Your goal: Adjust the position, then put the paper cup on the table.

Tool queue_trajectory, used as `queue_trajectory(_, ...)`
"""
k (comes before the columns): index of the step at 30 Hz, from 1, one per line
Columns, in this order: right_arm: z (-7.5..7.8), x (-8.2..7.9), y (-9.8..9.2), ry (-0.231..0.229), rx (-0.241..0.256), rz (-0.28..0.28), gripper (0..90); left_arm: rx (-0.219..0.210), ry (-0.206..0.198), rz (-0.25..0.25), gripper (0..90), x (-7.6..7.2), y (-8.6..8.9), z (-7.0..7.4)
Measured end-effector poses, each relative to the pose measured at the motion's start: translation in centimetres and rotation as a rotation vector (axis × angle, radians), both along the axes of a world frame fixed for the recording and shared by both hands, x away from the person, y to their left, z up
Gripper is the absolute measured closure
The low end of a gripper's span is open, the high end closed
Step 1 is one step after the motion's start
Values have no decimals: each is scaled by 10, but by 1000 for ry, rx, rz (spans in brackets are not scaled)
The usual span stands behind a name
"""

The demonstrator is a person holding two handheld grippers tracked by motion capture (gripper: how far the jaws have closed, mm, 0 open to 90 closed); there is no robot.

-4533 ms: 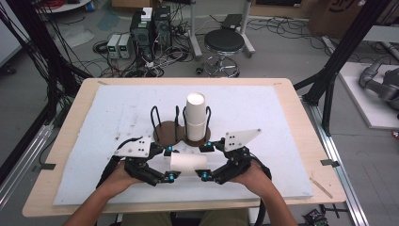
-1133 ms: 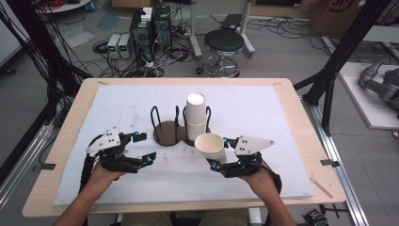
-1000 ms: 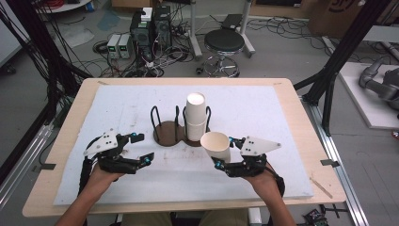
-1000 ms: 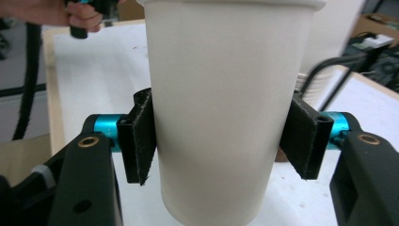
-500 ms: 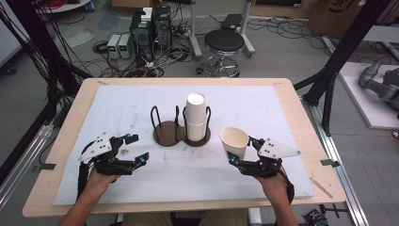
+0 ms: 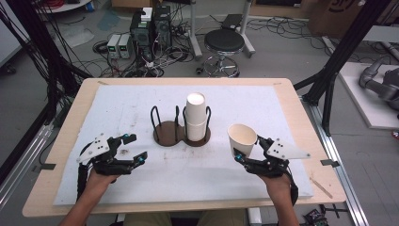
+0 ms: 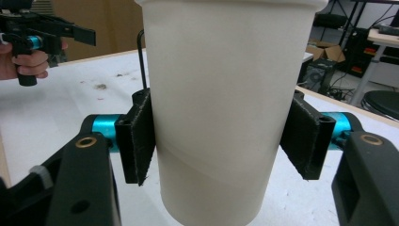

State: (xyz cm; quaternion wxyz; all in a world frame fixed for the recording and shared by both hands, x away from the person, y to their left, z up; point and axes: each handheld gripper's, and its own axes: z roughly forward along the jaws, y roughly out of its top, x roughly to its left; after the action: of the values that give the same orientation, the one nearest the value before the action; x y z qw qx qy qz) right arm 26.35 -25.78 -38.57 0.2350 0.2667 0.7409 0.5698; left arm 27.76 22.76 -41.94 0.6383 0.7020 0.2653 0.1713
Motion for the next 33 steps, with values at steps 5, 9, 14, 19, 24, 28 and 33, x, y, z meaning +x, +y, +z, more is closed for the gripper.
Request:
queue_trajectory(5, 1, -2, -3, -2, 7, -9, 351, -3, -4, 5, 189, 0, -1, 1)
queue_trajectory(9, 0, -1, -7, -12, 14, -25, 349, -11, -3, 18, 189, 0, 2, 1)
queue_trajectory(14, 0, 0, -12, -15, 22, -55, 347, -16, -3, 29, 189, 0, 7, 0)
queue_trajectory(19, -1, 5, -15, -29, 30, -93, 345, -17, 5, 34, 189, 1, 7, -1)
queue_trajectory(24, -3, 15, -17, -23, 18, -143, 345, -13, 0, 37, 189, 0, 8, 0)
queue_trajectory(28, -5, 28, -17, -20, 2, -185, 344, -15, -3, 45, 189, 0, 9, 1)
queue_trajectory(33, -12, 52, -15, 14, -13, -249, 343, -7, -3, 48, 189, 2, 9, 1)
